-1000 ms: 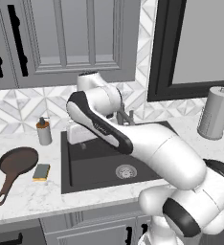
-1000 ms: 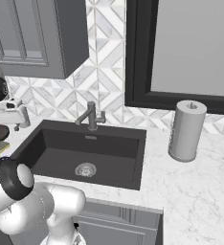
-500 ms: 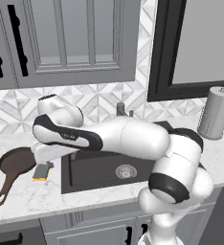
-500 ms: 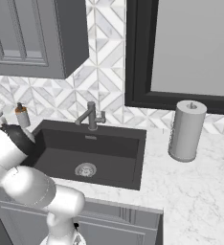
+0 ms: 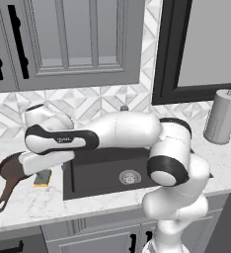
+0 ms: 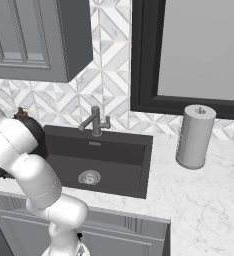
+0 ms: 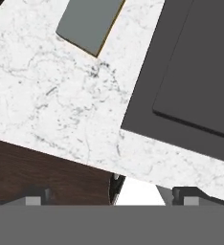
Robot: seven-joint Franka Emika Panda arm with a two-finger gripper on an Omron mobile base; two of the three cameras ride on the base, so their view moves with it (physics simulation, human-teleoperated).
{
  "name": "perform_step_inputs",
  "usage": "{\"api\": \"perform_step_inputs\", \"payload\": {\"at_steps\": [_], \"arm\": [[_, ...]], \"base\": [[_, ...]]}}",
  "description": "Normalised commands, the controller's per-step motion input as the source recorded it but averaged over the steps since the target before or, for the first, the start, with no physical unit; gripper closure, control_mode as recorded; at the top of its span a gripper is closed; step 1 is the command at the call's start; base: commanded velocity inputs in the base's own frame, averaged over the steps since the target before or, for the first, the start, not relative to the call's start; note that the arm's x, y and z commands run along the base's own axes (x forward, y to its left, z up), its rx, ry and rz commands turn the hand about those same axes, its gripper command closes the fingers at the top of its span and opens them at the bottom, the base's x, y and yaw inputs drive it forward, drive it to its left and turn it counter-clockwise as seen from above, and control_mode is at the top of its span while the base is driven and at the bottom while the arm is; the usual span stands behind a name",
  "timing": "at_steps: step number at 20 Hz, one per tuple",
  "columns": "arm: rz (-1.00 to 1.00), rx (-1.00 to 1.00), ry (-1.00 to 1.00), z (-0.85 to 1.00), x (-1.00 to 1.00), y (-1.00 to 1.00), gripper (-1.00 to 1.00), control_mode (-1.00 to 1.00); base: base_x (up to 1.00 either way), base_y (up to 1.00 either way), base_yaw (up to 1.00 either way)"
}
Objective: Pick the pan and sponge and place them into the sink. Then turn on the water.
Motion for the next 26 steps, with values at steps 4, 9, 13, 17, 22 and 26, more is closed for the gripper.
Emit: {"api": "perform_step_inputs", "payload": {"at_steps": [4, 9, 13, 17, 22, 26], "arm": [[-0.09, 0.01, -0.07, -0.26, 0.03, 0.47, -1.0, -1.0], [-0.14, 0.05, -0.1, -0.12, 0.07, 0.53, -1.0, -1.0], [-0.17, 0.06, -0.1, -0.11, 0.18, 0.51, -1.0, -1.0], [-0.15, 0.02, -0.02, -0.1, 0.19, 0.34, -1.0, -1.0], [0.0, -0.01, 0.02, -0.01, 0.02, 0.03, -1.0, -1.0], [-0.04, 0.0, 0.0, -0.2, 0.19, 0.29, -1.0, -1.0]], "base": [[0.0, 0.0, 0.0], [0.0, 0.0, 0.0], [0.0, 0.0, 0.0], [0.0, 0.0, 0.0], [0.0, 0.0, 0.0], [0.0, 0.0, 0.0]]}}
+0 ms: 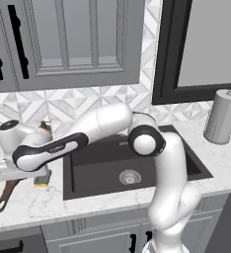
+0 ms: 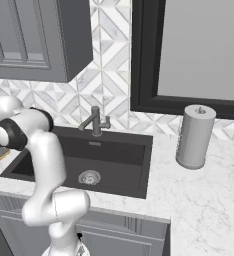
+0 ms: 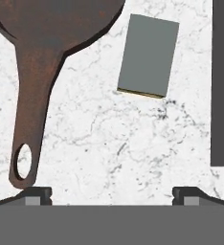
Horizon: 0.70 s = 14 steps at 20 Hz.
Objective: Pick the pan and sponge and place them into the sink. Then turn on the water.
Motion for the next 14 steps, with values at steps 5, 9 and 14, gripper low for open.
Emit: {"api": "perform_step_inputs", "payload": {"at_steps": [5, 9, 14], "arm": [[-0.04, 0.0, 0.0, -0.37, 0.23, 0.23, -1.0, -1.0], [-0.05, 0.0, 0.0, -0.27, 0.22, 0.27, -1.0, -1.0], [-0.05, -0.01, 0.02, -0.28, 0.28, 0.28, -1.0, -1.0]], "base": [[0.0, 0.0, 0.0], [0.0, 0.0, 0.0], [0.0, 0.0, 0.0]]}}
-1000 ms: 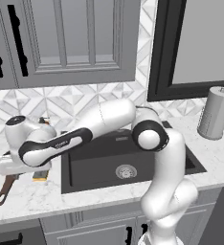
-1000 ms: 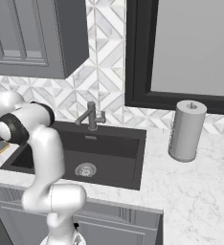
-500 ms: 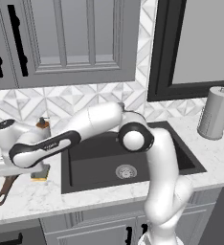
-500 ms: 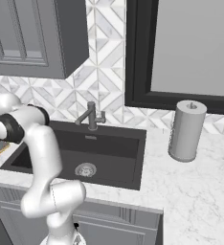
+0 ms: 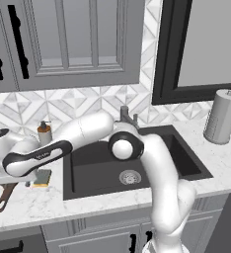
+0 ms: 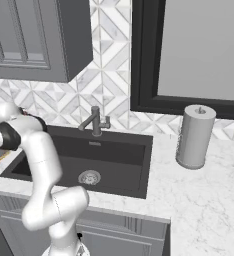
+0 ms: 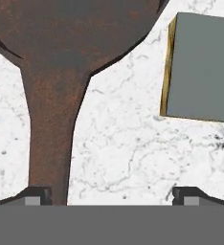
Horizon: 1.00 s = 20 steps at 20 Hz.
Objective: Pick the pan and sponge and place them into the sink. Then turn on the water.
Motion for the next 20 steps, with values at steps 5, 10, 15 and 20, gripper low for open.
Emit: {"api": "perform_step_inputs", "payload": {"at_steps": [5, 10, 15, 20], "arm": [[-0.03, 0.0, 0.0, -0.3, 0.28, 0.24, -1.0, -1.0], [-0.04, 0.0, 0.0, -0.28, 0.25, 0.32, -1.0, -1.0], [-0.04, 0.0, 0.0, -0.23, 0.19, 0.29, -1.0, -1.0], [-0.03, 0.0, 0.0, -0.18, 0.13, 0.12, -1.0, -1.0]], "base": [[0.0, 0.0, 0.0], [0.0, 0.0, 0.0], [0.0, 0.0, 0.0], [0.0, 0.0, 0.0]]}}
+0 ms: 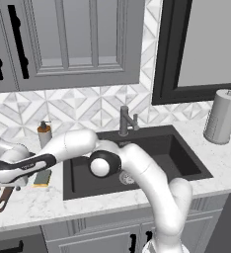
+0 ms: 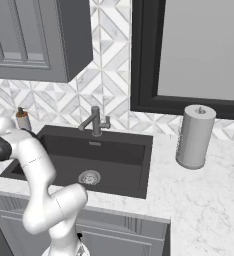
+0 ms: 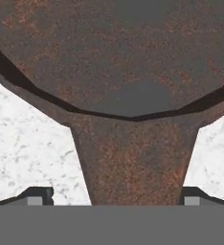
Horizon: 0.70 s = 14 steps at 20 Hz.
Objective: Pick the pan and sponge and place them into the sink. Then turn on the water.
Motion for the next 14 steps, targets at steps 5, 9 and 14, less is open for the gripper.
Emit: {"api": "perform_step_inputs", "payload": {"at_steps": [5, 9, 14], "arm": [[0.0, 0.0, 0.0, -0.22, 0.04, 0.01, 1.0, -1.0], [0.0, 0.0, 0.0, -0.03, 0.0, -0.01, 1.0, -1.0], [0.0, 0.0, 0.0, 0.0, 0.0, -0.01, 1.0, -1.0]], "base": [[0.0, 0.0, 0.0], [0.0, 0.0, 0.0], [0.0, 0.0, 0.0]]}}
